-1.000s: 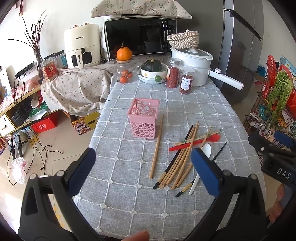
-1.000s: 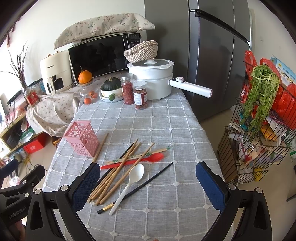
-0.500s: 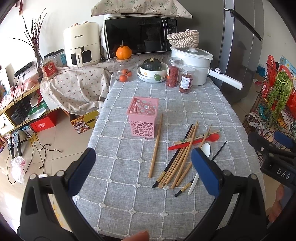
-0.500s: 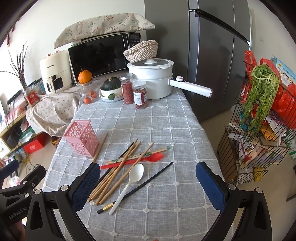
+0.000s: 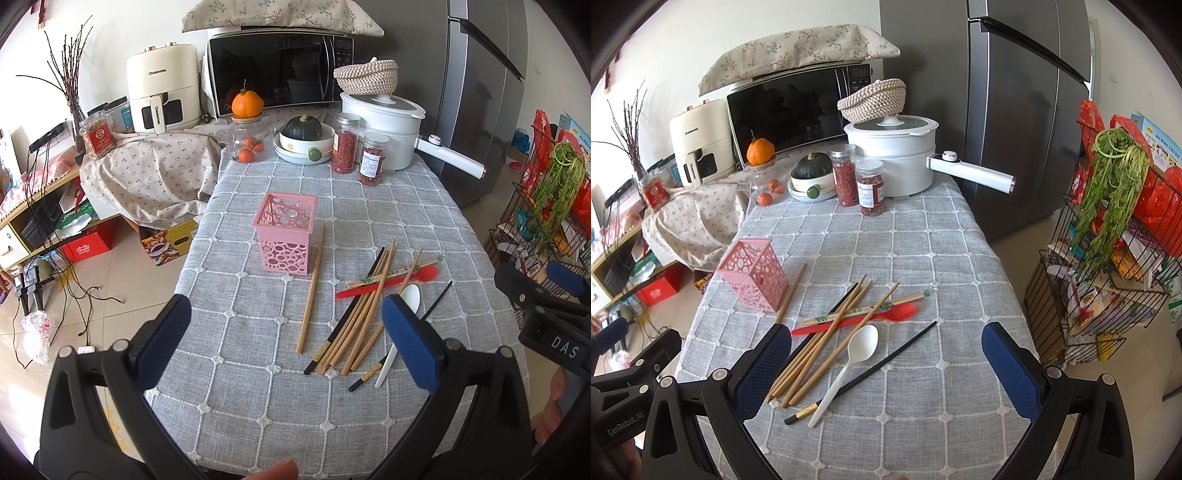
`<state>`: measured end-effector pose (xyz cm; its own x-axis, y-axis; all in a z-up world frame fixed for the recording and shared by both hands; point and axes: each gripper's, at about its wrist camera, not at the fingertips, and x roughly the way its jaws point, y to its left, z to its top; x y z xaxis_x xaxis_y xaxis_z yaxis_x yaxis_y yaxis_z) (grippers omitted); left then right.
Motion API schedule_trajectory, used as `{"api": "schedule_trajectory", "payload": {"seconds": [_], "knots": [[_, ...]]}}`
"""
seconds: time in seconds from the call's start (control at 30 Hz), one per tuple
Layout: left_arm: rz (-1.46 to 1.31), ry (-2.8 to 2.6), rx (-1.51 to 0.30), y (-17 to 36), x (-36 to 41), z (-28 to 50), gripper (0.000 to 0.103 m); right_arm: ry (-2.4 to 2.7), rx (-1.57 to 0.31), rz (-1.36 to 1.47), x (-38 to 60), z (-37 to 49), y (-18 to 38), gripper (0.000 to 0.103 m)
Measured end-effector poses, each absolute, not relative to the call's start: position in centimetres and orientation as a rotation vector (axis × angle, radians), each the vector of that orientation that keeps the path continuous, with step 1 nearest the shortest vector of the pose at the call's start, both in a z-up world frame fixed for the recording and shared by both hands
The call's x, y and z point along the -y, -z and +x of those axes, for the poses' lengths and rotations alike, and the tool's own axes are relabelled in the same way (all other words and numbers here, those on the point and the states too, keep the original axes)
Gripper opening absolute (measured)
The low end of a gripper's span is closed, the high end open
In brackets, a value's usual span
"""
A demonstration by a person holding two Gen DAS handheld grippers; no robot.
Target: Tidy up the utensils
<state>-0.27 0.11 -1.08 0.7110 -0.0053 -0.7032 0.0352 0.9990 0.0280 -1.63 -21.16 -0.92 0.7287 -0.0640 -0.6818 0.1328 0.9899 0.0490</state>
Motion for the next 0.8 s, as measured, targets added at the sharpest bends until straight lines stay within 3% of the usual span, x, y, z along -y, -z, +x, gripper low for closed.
{"api": "schedule_trajectory", "payload": {"seconds": [0.8], "knots": [[0.04,0.02,-0.78,1.04,-0.13,-0.16,0.103,0.115,-0.753,0.097,21.24,-1.63,1.25,0.103]]}}
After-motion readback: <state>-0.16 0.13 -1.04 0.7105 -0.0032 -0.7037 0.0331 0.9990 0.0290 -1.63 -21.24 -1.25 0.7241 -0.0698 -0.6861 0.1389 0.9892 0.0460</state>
